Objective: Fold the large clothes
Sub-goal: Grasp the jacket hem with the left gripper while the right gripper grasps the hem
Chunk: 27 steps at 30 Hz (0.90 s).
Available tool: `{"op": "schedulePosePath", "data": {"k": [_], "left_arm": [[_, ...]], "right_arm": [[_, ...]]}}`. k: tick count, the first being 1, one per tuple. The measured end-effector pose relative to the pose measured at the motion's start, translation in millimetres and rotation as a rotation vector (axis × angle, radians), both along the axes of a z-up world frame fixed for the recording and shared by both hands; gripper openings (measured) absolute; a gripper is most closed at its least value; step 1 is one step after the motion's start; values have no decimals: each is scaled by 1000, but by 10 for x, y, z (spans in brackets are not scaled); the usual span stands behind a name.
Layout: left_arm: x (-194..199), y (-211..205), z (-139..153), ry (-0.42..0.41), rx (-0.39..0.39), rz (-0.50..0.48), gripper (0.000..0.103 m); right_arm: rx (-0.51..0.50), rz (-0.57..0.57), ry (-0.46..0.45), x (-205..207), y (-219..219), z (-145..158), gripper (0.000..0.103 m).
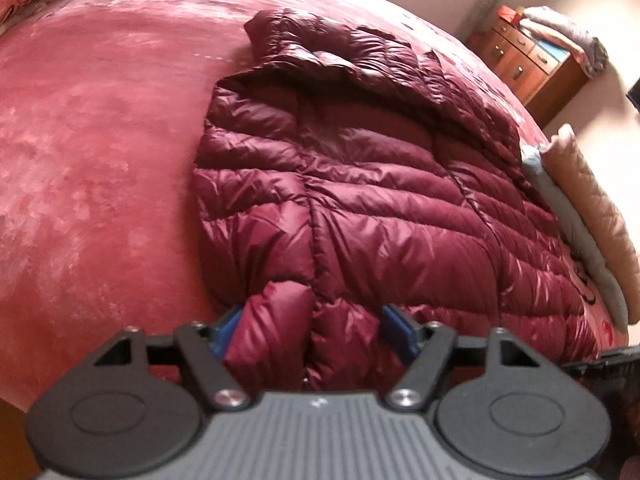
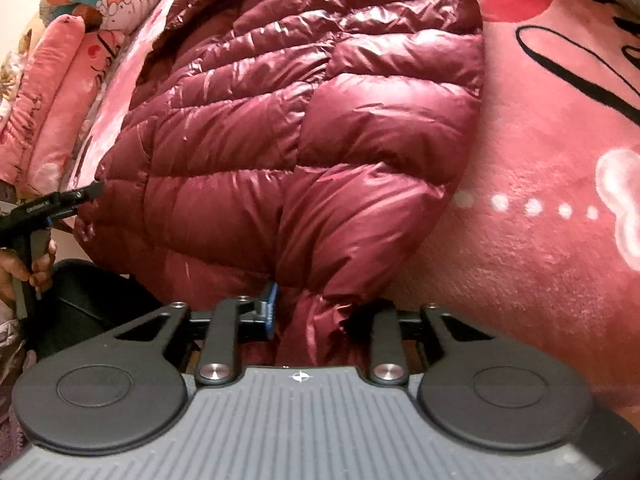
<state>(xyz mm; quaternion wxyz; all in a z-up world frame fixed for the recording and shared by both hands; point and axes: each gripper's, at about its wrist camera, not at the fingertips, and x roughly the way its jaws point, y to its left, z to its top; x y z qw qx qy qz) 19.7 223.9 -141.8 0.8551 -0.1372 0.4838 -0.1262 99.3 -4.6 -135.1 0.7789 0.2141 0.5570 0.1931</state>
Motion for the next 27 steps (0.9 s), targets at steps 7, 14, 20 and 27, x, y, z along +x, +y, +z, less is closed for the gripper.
{"op": "schedulePosePath", "data": {"k": [7, 14, 20, 27], "left_arm": [[-29, 7, 46, -17, 7, 2, 46], [-23, -156, -17, -7, 79, -38, 67], [-39, -203, 2, -9, 110, -42, 61], [-94, -240, 81, -55, 164, -36, 28]], "right_arm": [[47, -26, -59, 29, -21, 48, 22], [8, -64, -10, 85, 19, -21, 25], [19, -80, 27, 119, 1, -86, 29], [28, -87, 28, 107, 17, -76, 32]]}}
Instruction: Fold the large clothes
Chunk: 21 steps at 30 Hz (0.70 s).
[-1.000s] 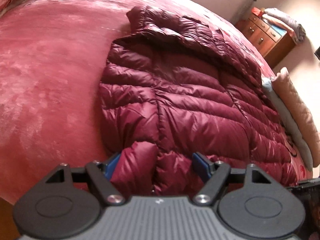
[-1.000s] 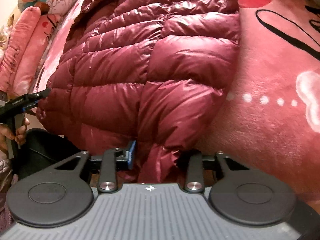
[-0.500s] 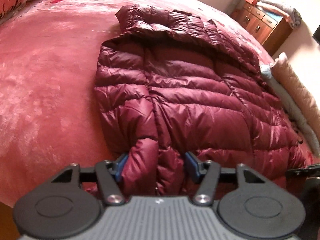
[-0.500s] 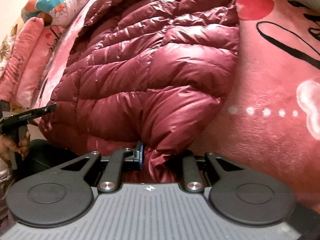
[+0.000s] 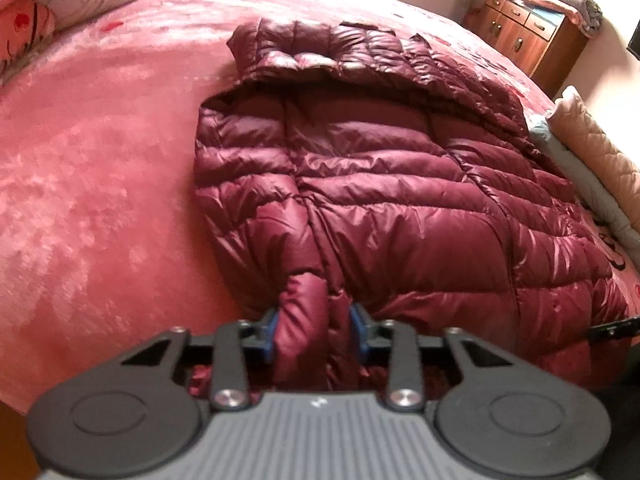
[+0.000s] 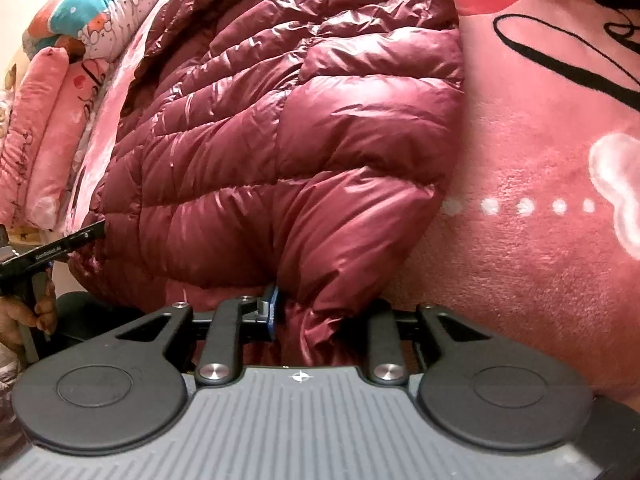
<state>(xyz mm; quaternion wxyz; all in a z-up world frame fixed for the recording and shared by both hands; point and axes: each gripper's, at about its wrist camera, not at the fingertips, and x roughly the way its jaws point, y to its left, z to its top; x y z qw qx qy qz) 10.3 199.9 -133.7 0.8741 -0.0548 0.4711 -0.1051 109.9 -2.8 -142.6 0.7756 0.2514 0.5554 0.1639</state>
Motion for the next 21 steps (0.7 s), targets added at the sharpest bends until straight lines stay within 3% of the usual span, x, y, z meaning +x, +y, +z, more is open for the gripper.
{"op": "schedulePosePath", "data": {"k": [10, 21], "left_arm": [[-117, -166, 171, -93, 95, -5, 16], [-220, -252, 363, -163, 129, -11, 14]], "right_arm": [[-13, 20, -80, -87, -19, 103, 27], [89, -14, -252, -239, -178, 301, 25]]}}
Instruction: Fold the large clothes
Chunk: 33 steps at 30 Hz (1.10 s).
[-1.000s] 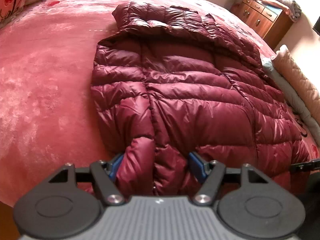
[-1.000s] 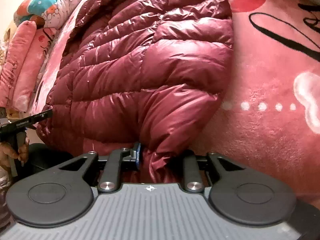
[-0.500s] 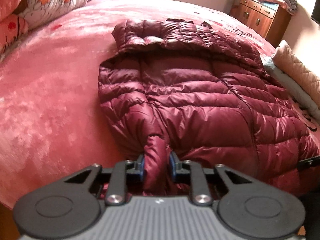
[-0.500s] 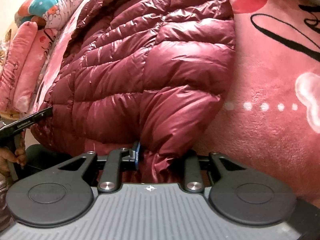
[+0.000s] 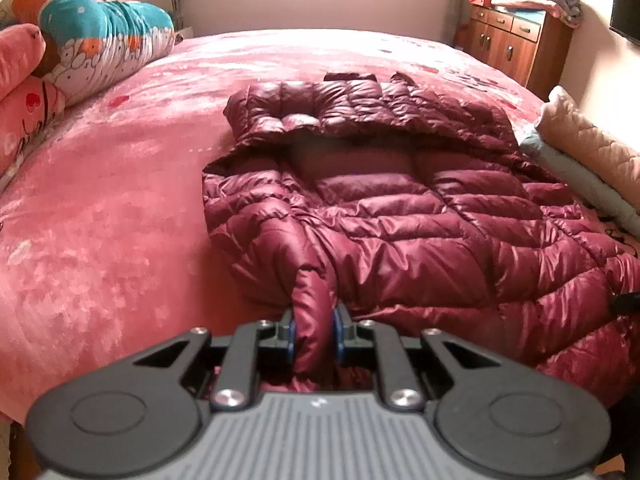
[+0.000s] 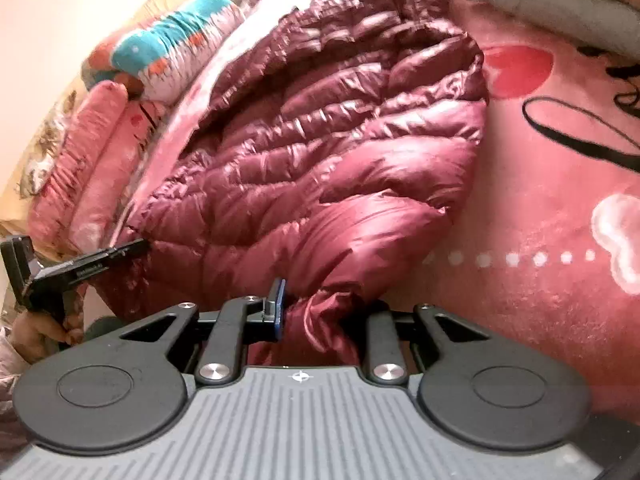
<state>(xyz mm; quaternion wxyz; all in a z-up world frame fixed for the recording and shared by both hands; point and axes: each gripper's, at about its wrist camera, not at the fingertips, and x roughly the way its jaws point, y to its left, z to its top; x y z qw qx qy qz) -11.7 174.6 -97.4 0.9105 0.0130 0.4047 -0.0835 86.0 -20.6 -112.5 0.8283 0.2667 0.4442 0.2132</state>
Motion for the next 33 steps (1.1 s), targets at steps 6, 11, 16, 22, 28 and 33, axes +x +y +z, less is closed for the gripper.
{"op": "schedulePosePath", "data": {"k": [6, 11, 16, 22, 28, 33], "left_arm": [[-45, 7, 113, -37, -5, -14, 13], [-92, 26, 207, -66, -14, -23, 13], [-140, 45, 294, -92, -29, -33, 13], [-205, 140, 380, -122, -77, -39, 11], [-170, 292, 393, -122, -112, 0, 7], [-110, 299, 273, -73, -120, 19, 7]], "right_arm": [[54, -19, -58, -23, -8, 77, 23], [113, -43, -94, -45, -57, 87, 21], [178, -60, -123, -132, -115, 101, 20], [260, -80, -134, -201, -178, 122, 18], [228, -104, -104, -204, -252, 129, 17], [149, -133, -22, -158, -242, 55, 17]]}}
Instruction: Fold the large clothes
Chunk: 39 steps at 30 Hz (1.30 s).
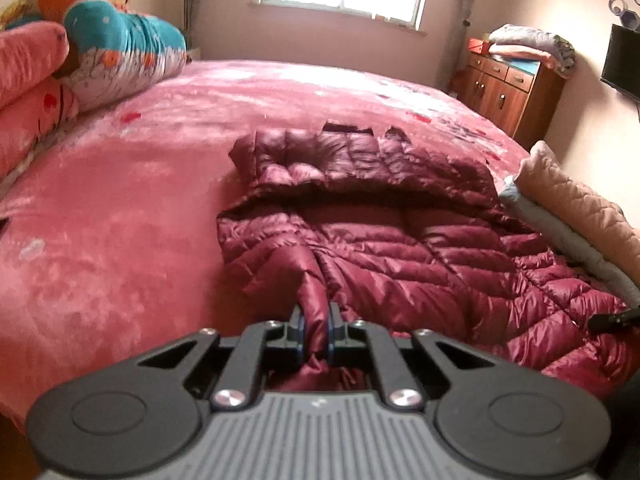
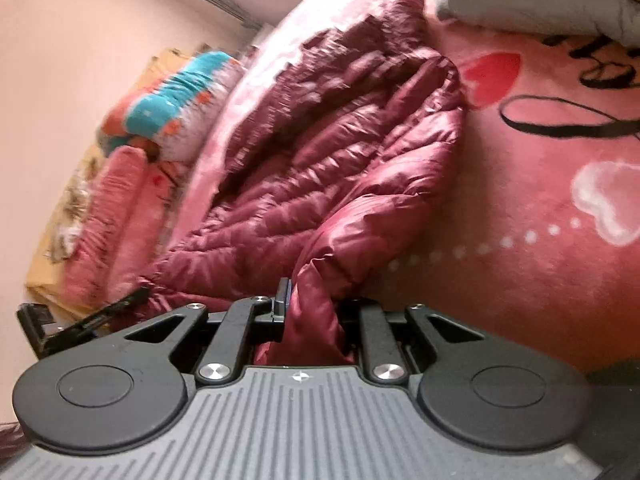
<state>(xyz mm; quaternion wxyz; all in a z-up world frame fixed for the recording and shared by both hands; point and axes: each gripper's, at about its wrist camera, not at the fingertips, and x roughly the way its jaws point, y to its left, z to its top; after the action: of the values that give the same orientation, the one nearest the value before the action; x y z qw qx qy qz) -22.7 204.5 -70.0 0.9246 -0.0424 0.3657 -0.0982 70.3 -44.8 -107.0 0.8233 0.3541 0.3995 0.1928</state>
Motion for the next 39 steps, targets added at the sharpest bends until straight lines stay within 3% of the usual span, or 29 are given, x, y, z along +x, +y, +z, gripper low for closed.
{"op": "schedulePosePath", "data": {"k": [7, 11, 18, 19, 25, 28, 30, 37, 39], "left_arm": [[82, 15, -290, 120, -36, -15, 8], [118, 20, -431, 166, -19, -25, 12], [203, 78, -626, 223, 35, -18, 48], [228, 90, -658, 236, 32, -12, 54], [338, 70, -814, 288, 51, -2, 72], [376, 34, -871, 305, 50, -3, 72], [390, 6, -890, 313, 44, -10, 67], [364, -24, -810, 284, 0, -38, 20], [342, 10, -737, 268, -44, -28, 15]], "right_arm": [[-65, 10, 106, 119, 85, -115, 23], [-75, 24, 150, 166, 119, -155, 50], [-123, 49, 200, 315, 276, -227, 70], [-131, 52, 207, 339, 297, -239, 71], [-154, 60, 227, 378, 363, -276, 70], [-165, 58, 206, 359, 400, -237, 64], [-170, 59, 194, 344, 411, -217, 53], [-166, 63, 145, 296, 386, -128, 36], [-140, 57, 121, 275, 329, -97, 29]]}}
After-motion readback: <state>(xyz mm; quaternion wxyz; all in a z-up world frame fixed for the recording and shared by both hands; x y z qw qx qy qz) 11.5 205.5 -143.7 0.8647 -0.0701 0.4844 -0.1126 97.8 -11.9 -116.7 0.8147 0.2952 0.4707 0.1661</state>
